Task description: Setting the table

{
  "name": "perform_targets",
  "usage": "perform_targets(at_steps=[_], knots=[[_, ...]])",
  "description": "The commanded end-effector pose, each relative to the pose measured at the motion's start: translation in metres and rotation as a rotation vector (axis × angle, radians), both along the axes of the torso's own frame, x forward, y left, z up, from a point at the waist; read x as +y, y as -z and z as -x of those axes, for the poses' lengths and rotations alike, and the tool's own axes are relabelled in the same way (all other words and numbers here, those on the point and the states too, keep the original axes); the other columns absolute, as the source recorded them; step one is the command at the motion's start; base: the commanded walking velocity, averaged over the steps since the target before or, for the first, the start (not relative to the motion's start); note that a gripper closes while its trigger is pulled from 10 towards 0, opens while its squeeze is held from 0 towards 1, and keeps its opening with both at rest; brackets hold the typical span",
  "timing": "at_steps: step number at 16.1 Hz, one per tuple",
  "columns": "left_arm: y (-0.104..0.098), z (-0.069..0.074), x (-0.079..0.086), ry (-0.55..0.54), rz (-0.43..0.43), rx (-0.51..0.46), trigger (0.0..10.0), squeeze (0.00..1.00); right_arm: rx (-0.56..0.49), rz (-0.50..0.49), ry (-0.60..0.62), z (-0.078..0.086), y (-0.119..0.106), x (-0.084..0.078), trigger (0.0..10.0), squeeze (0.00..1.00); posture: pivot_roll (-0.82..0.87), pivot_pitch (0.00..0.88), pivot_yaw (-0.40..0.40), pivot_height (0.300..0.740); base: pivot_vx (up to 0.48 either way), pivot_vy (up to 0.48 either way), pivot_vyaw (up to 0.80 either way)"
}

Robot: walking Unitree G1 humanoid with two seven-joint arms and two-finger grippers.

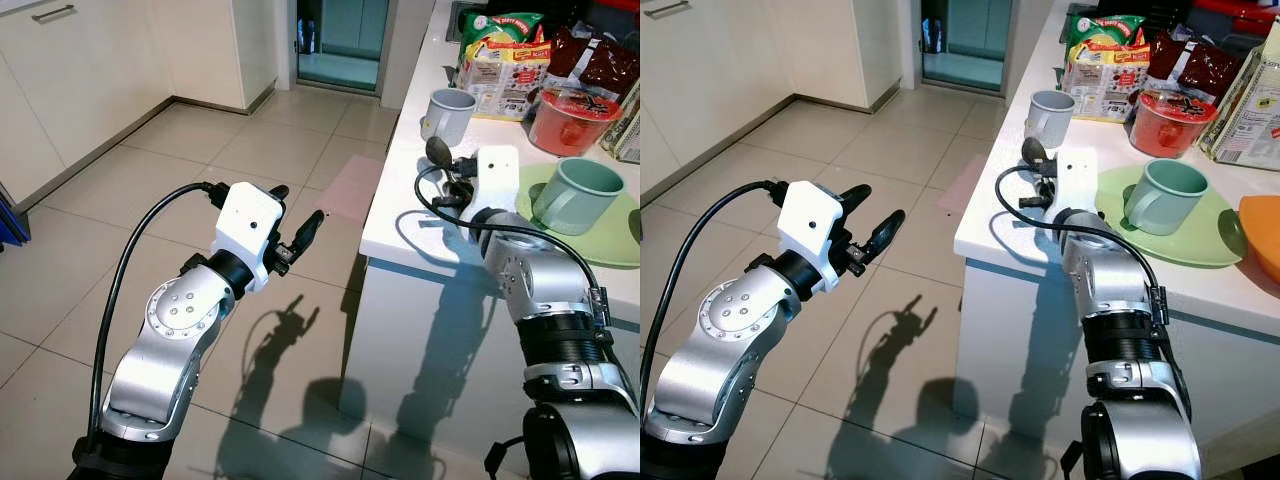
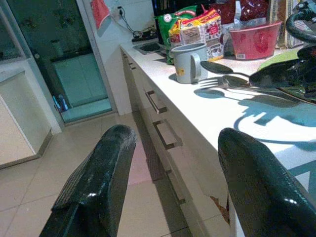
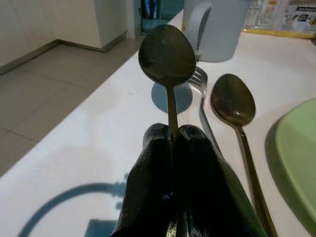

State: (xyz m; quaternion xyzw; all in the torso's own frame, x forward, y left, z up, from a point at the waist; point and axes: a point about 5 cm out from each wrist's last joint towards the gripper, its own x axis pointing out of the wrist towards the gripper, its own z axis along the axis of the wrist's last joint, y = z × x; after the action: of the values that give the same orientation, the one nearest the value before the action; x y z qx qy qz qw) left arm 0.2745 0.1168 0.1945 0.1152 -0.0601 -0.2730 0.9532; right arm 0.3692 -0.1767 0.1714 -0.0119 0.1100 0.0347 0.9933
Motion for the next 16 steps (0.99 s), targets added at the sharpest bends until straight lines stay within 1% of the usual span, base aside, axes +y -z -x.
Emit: perform_targets(at_steps=[1, 2, 3, 4, 5, 6, 7, 8, 9, 10, 11, 12, 13, 14, 15, 16], knots=[[0.0, -0.002, 0.0, 0.004, -0.006, -0.005, 10.0, 0.0, -0.013, 0.0, 0.004, 0.001, -0.002, 0.0, 0.0, 0.0, 0.01, 0.0, -0.005, 0.74, 0.0, 0.0, 0.0], [-0.001, -0.002, 0.0, 0.003, -0.005, -0.007, 10.0, 0.0, -0.061, -0.016, -0.025, 0.001, -0.008, 0.004, 0.0, 0.0, 0.01, 0.0, -0.006, 0.74, 0.0, 0.0, 0.0], [-0.001, -0.002, 0.0, 0.003, -0.005, -0.008, 10.0, 0.0, -0.076, -0.019, -0.035, 0.001, -0.01, 0.005, 0.0, 0.0, 0.01, 0.0, -0.006, 0.74, 0.0, 0.0, 0.0], [-0.003, -0.003, 0.001, -0.021, 0.0, -0.019, 10.0, 0.0, -0.192, -0.09, -0.09, 0.004, -0.027, 0.014, 0.0, 0.0, 0.01, 0.0, -0.006, 0.74, 0.0, 0.0, 0.0], [-0.004, -0.004, 0.002, -0.044, 0.0, -0.031, 10.0, 0.0, -0.259, -0.126, -0.114, 0.008, -0.036, 0.017, 0.0, 0.0, 0.01, 0.0, -0.009, 0.74, 0.0, 0.0, 0.0], [-0.005, -0.005, 0.004, -0.087, 0.008, -0.044, 10.0, 0.0, -0.376, -0.18, -0.143, 0.017, -0.051, 0.021, 0.0, 0.0, 0.02, 0.0, -0.015, 0.74, 0.0, 0.0, 0.0], [-0.005, -0.005, 0.003, -0.139, 0.052, -0.065, 10.0, 0.0, -0.563, -0.347, -0.183, 0.044, -0.076, 0.025, 0.0, 0.0, 0.02, 0.0, -0.028, 0.74, 0.0, 0.0, 0.0], [-0.004, -0.003, 0.0, -0.146, 0.062, -0.074, 10.0, 0.0, -0.616, -0.425, -0.2, 0.059, -0.081, 0.025, 0.0, 0.0, 0.02, 0.0, -0.039, 0.74, 0.0, 0.0, 0.0], [-0.003, -0.001, -0.002, -0.15, 0.074, -0.081, 10.0, 0.0, -0.64, -0.517, -0.202, 0.073, -0.082, 0.024, 0.0, 0.0, 0.01, 0.0, -0.039, 0.74, 0.0, 0.0, 0.0], [-0.003, 0.0, -0.003, -0.155, 0.084, -0.081, 10.0, 0.0, -0.647, -0.544, -0.206, 0.079, -0.081, 0.023, 0.0, 0.0, 0.01, 0.0, -0.037, 0.74, 0.0, 0.0, 0.0], [-0.001, 0.0, -0.003, -0.167, 0.098, -0.077, 10.0, 0.0, -0.646, -0.519, -0.211, 0.089, -0.077, 0.023, 0.0, 0.0, 0.0, 0.0, -0.033, 0.74, 0.0, 0.0, 0.0], [-0.004, -0.003, -0.002, -0.18, 0.128, -0.098, 10.0, 0.0, -0.601, -0.566, -0.238, 0.103, -0.064, 0.018, 0.0, 0.0, 0.0, 0.0, -0.032, 0.74, 0.0, 0.0, 0.0], [-0.008, -0.004, -0.002, -0.188, 0.156, -0.106, 10.0, 0.0, -0.59, -0.585, -0.251, 0.109, -0.062, 0.017, 0.0, 0.0, 0.0, 0.0, -0.034, 0.74, 0.0, 0.0, 0.0], [-0.011, -0.004, 0.0, -0.198, 0.166, -0.12, 10.0, 0.0, -0.587, -0.535, -0.246, 0.115, -0.061, 0.016, 10.0, 0.0, 0.0, 0.0, -0.043, 0.74, 0.0, 0.0, 0.0], [-0.01, 0.0, 0.003, -0.21, 0.152, -0.14, 10.0, 0.0, -0.584, -0.418, -0.234, 0.126, -0.055, 0.016, 10.0, 0.0, 0.0, 0.0, -0.046, 0.74, 0.0, 0.0, 0.0], [-0.01, 0.001, 0.004, -0.214, 0.152, -0.142, 10.0, 0.0, -0.583, -0.379, -0.224, 0.129, -0.053, 0.016, 10.0, 0.0, -0.01, 0.0, -0.046, 0.74, 0.0, -0.364, 0.0]])
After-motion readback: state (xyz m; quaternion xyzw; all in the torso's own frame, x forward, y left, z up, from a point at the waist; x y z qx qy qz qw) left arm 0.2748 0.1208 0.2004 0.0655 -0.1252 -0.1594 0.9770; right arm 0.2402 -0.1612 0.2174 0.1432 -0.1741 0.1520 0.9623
